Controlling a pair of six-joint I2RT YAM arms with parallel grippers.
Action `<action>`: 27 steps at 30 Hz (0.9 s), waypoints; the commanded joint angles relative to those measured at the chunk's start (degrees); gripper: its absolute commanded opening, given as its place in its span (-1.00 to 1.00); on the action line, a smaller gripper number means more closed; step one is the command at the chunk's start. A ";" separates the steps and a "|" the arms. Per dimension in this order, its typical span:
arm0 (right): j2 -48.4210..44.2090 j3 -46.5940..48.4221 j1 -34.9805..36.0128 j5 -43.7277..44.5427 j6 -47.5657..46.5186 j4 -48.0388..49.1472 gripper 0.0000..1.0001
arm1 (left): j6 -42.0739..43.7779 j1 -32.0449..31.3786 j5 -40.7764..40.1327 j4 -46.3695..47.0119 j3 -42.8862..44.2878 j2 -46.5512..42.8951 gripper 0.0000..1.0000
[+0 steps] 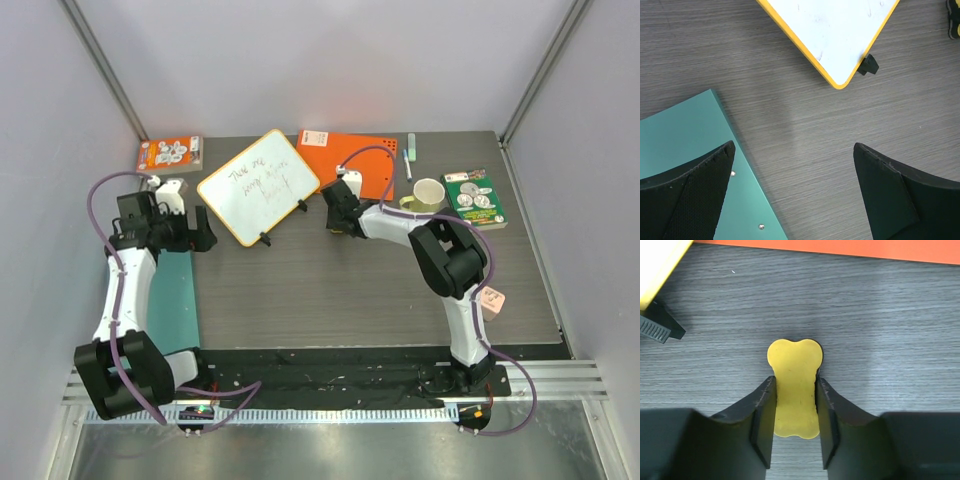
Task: Erase the whiteboard
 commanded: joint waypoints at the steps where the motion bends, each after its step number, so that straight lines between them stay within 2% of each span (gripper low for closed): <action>1: -1.07 1.23 1.11 1.90 -1.01 -5.74 -0.30 | 1.19 0.26 -0.64 2.36 -1.00 -0.82 1.00; 8: -1.24 2.20 1.90 4.45 -1.36 -6.81 -0.32 | 0.93 0.18 -2.31 3.85 -1.35 -0.29 1.00; 9: -1.24 2.29 1.81 4.72 -1.45 -6.81 -0.42 | 0.75 0.18 -2.83 4.03 -1.26 -0.46 0.99; 15: -1.33 3.25 2.07 4.19 -2.06 -7.07 -0.62 | -1.79 0.88 -3.02 6.32 0.93 0.41 1.00; 22: -1.94 3.61 2.16 0.16 -3.82 -5.14 -0.79 | -6.62 5.89 6.11 9.74 6.73 9.18 0.94; 27: -3.44 1.94 2.16 -4.24 -5.58 1.35 -0.92 | -12.25 7.73 12.62 15.62 9.98 17.45 0.95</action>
